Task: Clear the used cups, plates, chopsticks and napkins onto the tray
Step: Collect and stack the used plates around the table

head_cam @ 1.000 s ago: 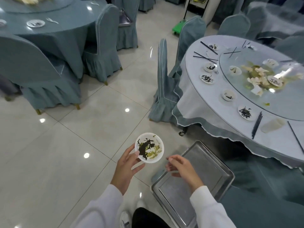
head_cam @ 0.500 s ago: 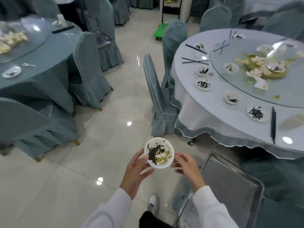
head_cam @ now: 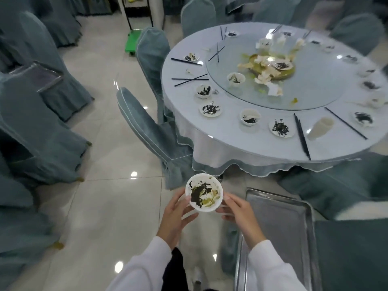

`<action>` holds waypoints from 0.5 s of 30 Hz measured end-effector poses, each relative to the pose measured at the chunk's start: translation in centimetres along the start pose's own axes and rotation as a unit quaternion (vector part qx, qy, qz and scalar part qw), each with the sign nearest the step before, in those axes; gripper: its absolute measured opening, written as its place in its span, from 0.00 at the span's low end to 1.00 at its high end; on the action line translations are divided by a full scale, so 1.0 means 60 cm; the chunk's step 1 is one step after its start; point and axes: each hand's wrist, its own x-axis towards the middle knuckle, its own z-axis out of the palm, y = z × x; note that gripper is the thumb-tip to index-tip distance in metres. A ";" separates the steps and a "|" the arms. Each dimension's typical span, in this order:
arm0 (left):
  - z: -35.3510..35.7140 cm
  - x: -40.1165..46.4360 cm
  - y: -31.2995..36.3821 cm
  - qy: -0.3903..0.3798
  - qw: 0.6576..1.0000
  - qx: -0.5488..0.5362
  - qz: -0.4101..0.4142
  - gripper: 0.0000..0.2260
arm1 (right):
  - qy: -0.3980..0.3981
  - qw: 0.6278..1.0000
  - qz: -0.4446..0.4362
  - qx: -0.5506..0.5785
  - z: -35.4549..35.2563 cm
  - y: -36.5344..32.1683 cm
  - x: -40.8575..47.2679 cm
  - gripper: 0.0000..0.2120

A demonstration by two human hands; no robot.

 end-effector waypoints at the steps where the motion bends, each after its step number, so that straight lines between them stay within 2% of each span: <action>1: 0.009 0.019 0.005 -0.007 1.000 0.006 -0.004 0.10 | 0.015 1.000 0.003 0.005 -0.004 -0.003 0.010 0.10; 5: 0.038 0.108 0.039 -0.057 0.998 0.028 -0.026 0.11 | 0.078 0.997 0.012 0.027 -0.007 -0.034 0.069 0.09; 9: 0.054 0.207 0.091 -0.140 0.989 0.023 -0.050 0.25 | 0.133 0.990 0.001 0.043 0.002 -0.086 0.133 0.09; 12: 0.064 0.275 0.132 -0.181 0.981 0.019 -0.064 0.26 | 0.152 0.987 -0.009 0.046 0.013 -0.129 0.172 0.10; 15: 0.068 0.332 0.153 -0.188 0.979 0.004 -0.079 0.27 | 0.166 0.985 -0.011 0.047 0.023 -0.160 0.206 0.10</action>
